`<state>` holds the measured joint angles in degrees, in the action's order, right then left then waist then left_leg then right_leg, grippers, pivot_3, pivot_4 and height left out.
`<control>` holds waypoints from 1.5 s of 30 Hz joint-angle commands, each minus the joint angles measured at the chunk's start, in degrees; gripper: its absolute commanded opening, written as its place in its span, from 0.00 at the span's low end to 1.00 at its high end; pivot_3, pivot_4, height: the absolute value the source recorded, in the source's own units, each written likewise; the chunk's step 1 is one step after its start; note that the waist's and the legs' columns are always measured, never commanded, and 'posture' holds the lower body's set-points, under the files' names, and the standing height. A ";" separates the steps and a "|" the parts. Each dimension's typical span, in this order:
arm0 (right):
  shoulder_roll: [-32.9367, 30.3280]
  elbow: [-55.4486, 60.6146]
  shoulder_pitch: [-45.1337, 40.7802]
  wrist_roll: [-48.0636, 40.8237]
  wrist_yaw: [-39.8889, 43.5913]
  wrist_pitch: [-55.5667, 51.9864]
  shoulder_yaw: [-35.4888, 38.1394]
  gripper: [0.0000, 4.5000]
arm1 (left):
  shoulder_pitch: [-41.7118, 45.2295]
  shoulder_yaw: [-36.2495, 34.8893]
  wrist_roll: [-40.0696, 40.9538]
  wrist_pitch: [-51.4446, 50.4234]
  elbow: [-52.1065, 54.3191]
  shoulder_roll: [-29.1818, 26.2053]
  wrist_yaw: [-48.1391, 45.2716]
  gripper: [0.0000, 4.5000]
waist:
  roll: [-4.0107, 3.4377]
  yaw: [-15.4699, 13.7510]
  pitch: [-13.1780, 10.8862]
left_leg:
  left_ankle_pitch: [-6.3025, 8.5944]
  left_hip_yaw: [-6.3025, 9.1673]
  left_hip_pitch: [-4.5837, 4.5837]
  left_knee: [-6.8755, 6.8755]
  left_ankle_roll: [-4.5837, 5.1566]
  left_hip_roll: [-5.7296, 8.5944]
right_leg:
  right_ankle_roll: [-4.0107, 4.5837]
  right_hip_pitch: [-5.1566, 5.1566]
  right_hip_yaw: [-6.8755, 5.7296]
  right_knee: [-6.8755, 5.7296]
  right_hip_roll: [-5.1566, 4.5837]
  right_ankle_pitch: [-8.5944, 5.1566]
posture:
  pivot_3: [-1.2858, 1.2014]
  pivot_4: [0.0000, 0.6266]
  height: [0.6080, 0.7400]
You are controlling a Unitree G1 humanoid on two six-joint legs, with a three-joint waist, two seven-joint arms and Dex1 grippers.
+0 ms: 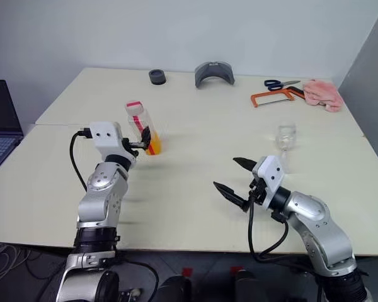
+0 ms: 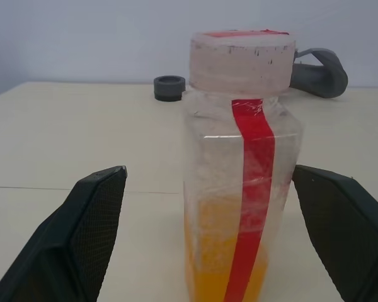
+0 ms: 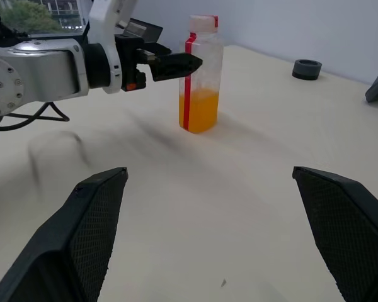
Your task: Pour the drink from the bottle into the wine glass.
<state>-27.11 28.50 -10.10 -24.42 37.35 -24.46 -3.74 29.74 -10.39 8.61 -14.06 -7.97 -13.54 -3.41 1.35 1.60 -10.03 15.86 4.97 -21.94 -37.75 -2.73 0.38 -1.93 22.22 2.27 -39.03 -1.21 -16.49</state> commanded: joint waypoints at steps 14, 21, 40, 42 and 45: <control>-1.27 3.03 -6.95 -7.93 3.22 -6.99 0.35 1.00 | 8.11 0.85 -3.58 5.32 -8.66 1.28 3.99 0.99 | 0.01 0.05 -0.01 | 0.00 0.02 -0.01 0.00 0.00 0.02 | 0.00 0.01 0.00 0.00 0.00 0.00 | 0.52 0.24 1.00; -0.76 1.12 -10.82 -7.31 4.26 -6.96 -1.30 1.00 | 11.18 0.86 -4.21 5.52 -12.77 1.72 6.02 0.99 | 0.03 -0.01 -0.02 | 0.00 0.06 -0.06 -0.01 0.00 0.01 | 0.00 0.04 -0.03 0.01 -0.02 0.00 | 0.52 0.24 1.00; -0.12 -1.45 -11.29 -5.86 4.84 -5.35 -1.36 1.00 | 16.47 1.95 -6.28 5.41 -18.38 2.47 9.94 0.99 | 0.03 0.01 -0.02 | -0.01 0.09 -0.09 -0.01 -0.03 0.01 | 0.00 0.06 -0.04 0.01 -0.05 0.01 | 0.52 0.24 1.00; -0.24 -1.85 -11.45 -5.67 4.85 -5.10 -1.12 1.00 | 16.49 2.06 -6.61 5.61 -18.33 2.42 10.11 0.99 | 0.03 0.01 -0.02 | -0.02 0.08 -0.08 -0.01 -0.03 0.02 | 0.00 0.06 -0.04 0.01 -0.05 0.01 | 0.52 0.24 1.00; -0.31 -2.25 -11.69 -5.65 4.87 -4.92 -0.90 1.00 | 16.57 2.14 -6.91 5.49 -18.08 2.41 10.30 0.99 | 0.03 0.01 -0.02 | -0.02 0.08 -0.08 -0.01 -0.03 0.02 | 0.00 0.06 -0.04 0.01 -0.05 0.01 | 0.52 0.24 1.00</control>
<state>-27.12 25.60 -20.79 -30.08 41.68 -30.69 -5.77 44.62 -8.49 2.59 -9.49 -27.50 -11.02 6.62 1.38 1.61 -10.05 15.84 5.05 -22.03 -37.77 -2.76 0.40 -1.93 22.28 2.22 -39.01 -1.26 -16.48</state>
